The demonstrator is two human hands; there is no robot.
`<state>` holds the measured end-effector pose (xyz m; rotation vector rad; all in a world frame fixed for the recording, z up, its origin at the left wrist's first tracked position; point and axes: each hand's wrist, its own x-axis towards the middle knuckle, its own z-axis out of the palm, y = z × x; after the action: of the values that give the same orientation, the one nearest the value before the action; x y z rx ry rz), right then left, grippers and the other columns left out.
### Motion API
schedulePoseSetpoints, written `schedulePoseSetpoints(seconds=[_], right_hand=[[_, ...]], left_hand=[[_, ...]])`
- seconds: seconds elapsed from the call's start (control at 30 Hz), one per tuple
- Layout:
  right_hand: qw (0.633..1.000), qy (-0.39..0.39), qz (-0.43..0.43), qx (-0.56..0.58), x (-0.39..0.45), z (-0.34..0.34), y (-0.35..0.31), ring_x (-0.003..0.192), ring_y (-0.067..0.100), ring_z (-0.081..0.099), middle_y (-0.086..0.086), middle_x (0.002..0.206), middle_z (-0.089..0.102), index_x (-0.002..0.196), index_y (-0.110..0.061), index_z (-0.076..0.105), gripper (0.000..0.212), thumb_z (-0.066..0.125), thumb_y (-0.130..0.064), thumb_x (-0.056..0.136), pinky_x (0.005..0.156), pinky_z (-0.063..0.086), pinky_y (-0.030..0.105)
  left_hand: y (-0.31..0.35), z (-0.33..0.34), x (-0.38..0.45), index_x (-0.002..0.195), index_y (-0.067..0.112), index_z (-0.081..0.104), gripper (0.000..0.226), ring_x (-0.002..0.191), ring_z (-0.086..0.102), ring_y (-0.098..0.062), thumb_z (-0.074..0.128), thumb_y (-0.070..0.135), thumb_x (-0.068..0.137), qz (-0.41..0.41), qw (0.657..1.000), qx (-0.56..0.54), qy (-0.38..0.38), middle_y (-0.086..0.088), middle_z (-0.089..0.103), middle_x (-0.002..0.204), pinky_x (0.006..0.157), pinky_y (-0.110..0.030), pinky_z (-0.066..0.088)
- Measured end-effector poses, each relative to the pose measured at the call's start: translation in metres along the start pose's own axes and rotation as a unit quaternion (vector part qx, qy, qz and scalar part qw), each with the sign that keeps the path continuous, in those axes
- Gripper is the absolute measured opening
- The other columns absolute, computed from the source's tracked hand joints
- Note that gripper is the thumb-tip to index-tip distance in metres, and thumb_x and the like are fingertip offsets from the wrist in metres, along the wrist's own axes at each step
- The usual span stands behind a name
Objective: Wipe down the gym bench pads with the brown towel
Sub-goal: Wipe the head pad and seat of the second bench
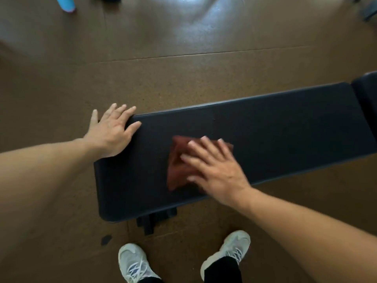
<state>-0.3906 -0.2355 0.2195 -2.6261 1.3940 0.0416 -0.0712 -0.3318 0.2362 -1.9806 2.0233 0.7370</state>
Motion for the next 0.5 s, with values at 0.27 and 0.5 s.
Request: schedulePoseSetpoints(seconds=[0.27, 0.5], right_hand=[[0.857, 0.049, 0.504, 0.096, 0.084, -0.021, 0.006, 0.161, 0.027, 0.001, -0.001, 0.175, 0.012, 0.163, -0.037, 0.026, 0.062, 0.028, -0.062, 0.106, 0.128, 0.000, 0.057], [0.996, 0.020, 0.065, 0.059, 0.063, 0.005, -0.120, 0.160, 0.028, 0.015, -0.005, 0.170, 0.030, 0.154, -0.042, 0.045, 0.053, 0.043, -0.061, 0.104, 0.126, 0.013, 0.060]], left_hand=[[-0.012, -0.006, 0.013, 0.157, 0.042, 0.021, 0.059, 0.154, -0.007, -0.007, 0.016, 0.062, 0.101, 0.003, 0.994, -0.086, -0.071, 0.016, 0.007, 0.168, 0.122, -0.046, -0.012], [-0.008, -0.019, 0.014, 0.153, 0.042, 0.032, 0.052, 0.153, 0.005, -0.004, 0.015, 0.053, 0.106, -0.026, 0.982, -0.166, -0.090, 0.019, 0.020, 0.165, 0.123, -0.042, -0.009]])
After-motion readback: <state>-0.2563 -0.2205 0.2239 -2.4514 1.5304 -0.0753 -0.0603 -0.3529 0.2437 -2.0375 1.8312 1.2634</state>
